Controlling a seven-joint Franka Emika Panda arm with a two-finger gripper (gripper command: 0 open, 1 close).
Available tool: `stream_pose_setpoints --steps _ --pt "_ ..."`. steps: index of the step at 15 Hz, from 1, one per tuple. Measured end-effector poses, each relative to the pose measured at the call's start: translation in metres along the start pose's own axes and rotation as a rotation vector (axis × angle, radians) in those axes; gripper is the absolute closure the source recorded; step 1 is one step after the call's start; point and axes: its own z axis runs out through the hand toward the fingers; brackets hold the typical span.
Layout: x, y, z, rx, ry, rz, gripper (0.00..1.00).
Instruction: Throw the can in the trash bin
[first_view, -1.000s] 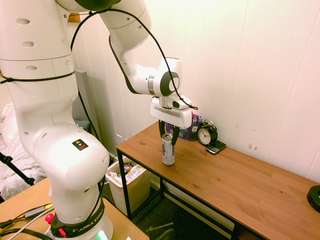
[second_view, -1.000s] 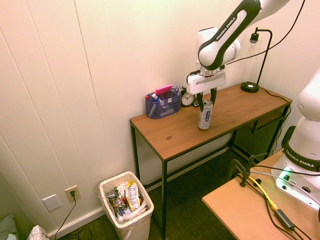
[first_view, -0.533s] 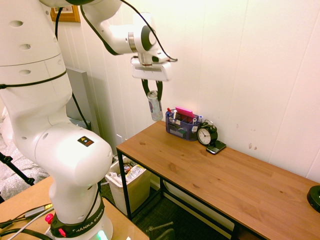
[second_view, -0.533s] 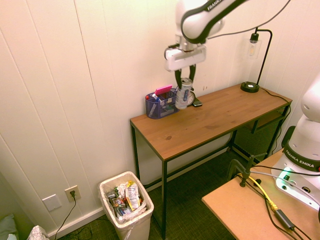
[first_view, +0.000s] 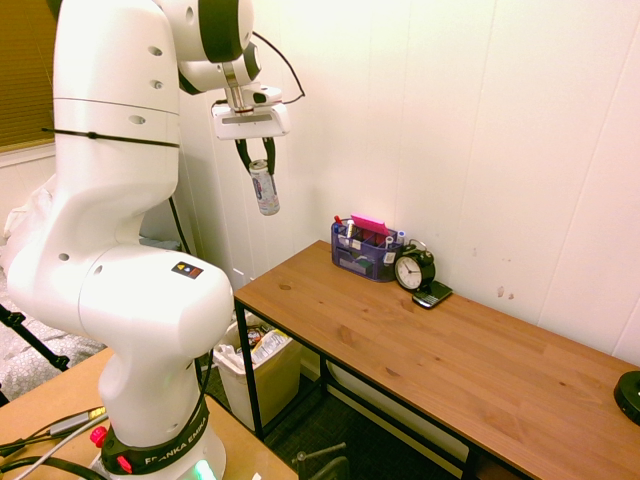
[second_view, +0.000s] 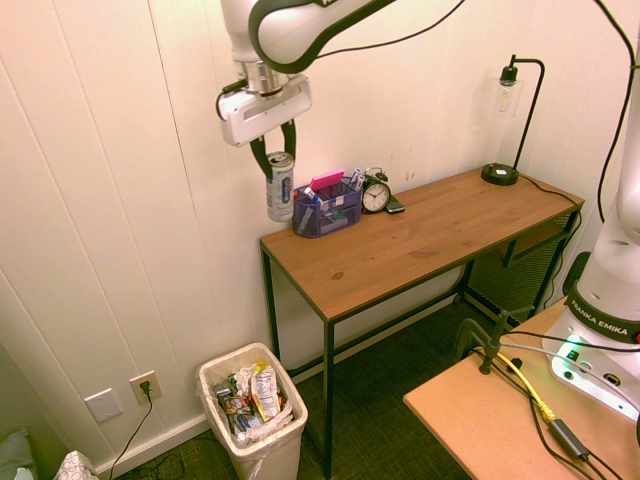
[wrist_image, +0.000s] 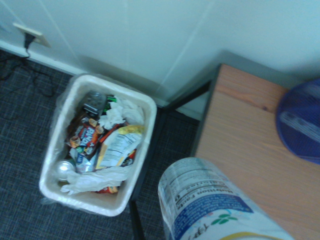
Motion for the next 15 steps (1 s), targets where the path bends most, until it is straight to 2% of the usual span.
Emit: stream_pose_setpoints --steps 3,4,9,15 --pt "0.0 -0.038 0.009 -0.011 -0.04 -0.052 1.0" --pt "0.002 -0.047 0.018 -0.034 -0.053 -0.06 0.0" --pt "0.003 -0.085 0.026 -0.066 -0.094 -0.097 0.0" --pt "0.025 -0.084 0.009 -0.052 -0.099 -0.067 0.0"
